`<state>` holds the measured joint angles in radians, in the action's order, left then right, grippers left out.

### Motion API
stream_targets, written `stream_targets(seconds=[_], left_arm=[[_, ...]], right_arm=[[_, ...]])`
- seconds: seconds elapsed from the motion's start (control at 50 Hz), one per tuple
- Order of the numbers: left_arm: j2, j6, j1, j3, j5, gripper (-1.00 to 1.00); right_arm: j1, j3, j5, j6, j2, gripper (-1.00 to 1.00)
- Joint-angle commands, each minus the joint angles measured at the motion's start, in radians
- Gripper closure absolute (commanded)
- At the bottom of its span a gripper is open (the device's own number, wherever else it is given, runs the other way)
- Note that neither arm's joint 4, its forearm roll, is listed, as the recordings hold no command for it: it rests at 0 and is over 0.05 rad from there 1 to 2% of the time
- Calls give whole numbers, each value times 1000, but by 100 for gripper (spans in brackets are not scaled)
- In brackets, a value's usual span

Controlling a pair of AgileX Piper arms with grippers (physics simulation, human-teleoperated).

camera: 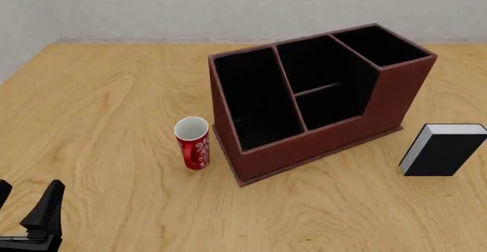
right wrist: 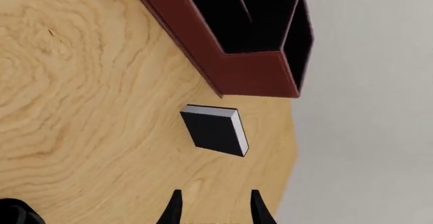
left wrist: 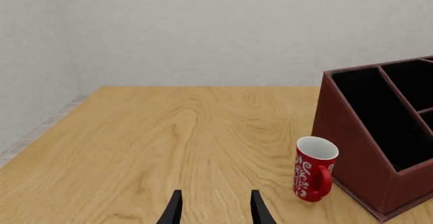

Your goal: Pick up the book and place it in the left compartment of the caddy.

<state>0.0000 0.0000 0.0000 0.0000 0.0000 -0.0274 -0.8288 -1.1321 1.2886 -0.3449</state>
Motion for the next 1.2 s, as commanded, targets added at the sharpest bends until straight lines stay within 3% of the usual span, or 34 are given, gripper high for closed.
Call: stream_targets(seconds=[0.02, 0.1, 0.16, 0.28, 0.34, 0.36, 0.42, 1.2], left_arm=[[0, 0, 0, 0, 0, -100], [0, 0, 0, 0, 0, -100], [0, 0, 0, 0, 0, -100], [0, 0, 0, 0, 0, -100], [0, 0, 0, 0, 0, -100], [0, 0, 0, 0, 0, -100], [0, 0, 0, 0, 0, -100], [0, 0, 0, 0, 0, -100]], right_arm=[[-21, -23, -3, 95, -52, -100], [-60, 10, 17, 145, -75, -100], [-51, 2, 21, 138, -89, -100], [-103, 15, 65, 195, -153, -100], [-105, 12, 77, 197, -169, -100], [-143, 26, 157, 243, -244, -100], [-168, 30, 192, 264, -274, -100], [-193, 41, 479, 330, -611, -100]])
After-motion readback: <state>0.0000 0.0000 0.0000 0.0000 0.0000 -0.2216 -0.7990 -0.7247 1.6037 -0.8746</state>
